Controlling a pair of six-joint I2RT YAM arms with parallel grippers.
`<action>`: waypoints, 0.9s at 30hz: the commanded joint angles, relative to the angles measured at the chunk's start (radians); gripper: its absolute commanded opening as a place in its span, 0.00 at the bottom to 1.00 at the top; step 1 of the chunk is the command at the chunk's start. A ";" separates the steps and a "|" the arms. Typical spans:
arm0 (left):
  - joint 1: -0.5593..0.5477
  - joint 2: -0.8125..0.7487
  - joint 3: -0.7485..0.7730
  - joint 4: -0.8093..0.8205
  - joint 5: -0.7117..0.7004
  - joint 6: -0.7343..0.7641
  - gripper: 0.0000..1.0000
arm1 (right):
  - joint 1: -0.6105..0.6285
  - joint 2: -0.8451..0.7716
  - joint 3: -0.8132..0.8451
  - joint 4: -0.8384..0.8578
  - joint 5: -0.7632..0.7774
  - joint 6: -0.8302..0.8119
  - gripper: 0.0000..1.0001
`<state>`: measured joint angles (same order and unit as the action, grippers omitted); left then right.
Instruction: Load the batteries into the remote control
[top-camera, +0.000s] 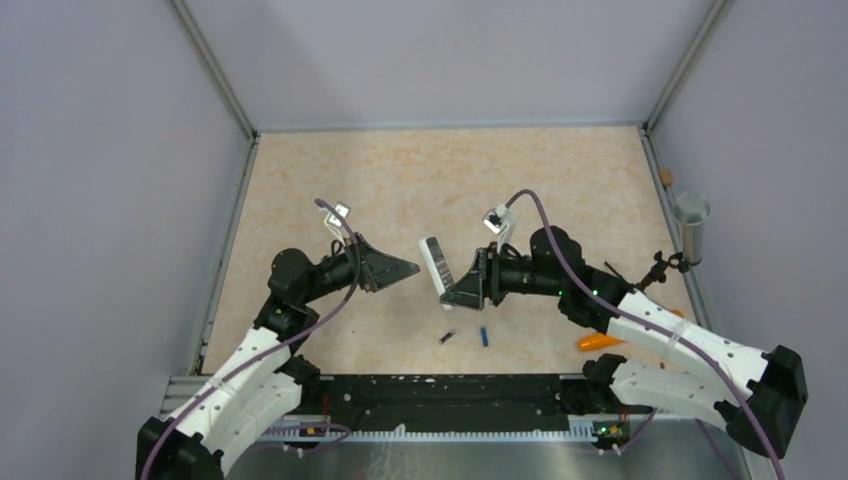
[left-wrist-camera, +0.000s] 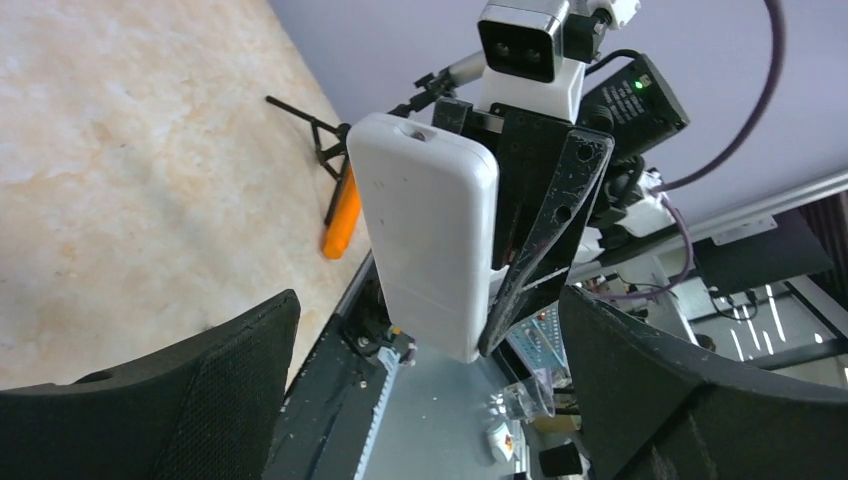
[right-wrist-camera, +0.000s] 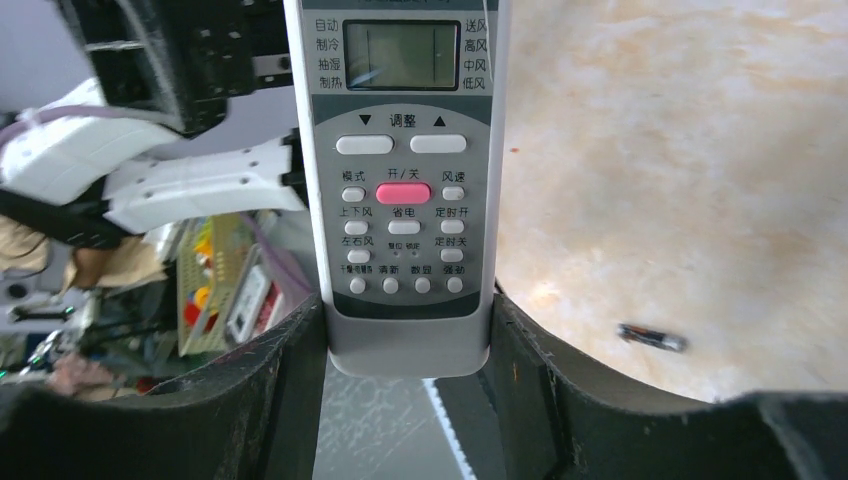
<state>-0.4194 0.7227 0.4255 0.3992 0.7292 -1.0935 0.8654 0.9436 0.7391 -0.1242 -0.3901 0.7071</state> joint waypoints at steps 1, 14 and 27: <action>0.006 -0.001 0.006 0.180 0.086 -0.076 0.99 | -0.009 0.015 -0.005 0.225 -0.227 0.049 0.00; 0.005 -0.011 0.022 0.250 0.190 -0.135 0.99 | -0.002 0.094 -0.014 0.418 -0.425 0.135 0.00; 0.005 -0.021 0.023 0.252 0.200 -0.146 0.90 | 0.040 0.126 -0.021 0.386 -0.375 0.106 0.00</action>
<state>-0.4194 0.7174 0.4255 0.5991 0.9062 -1.2366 0.8948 1.0760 0.7193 0.2180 -0.7773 0.8234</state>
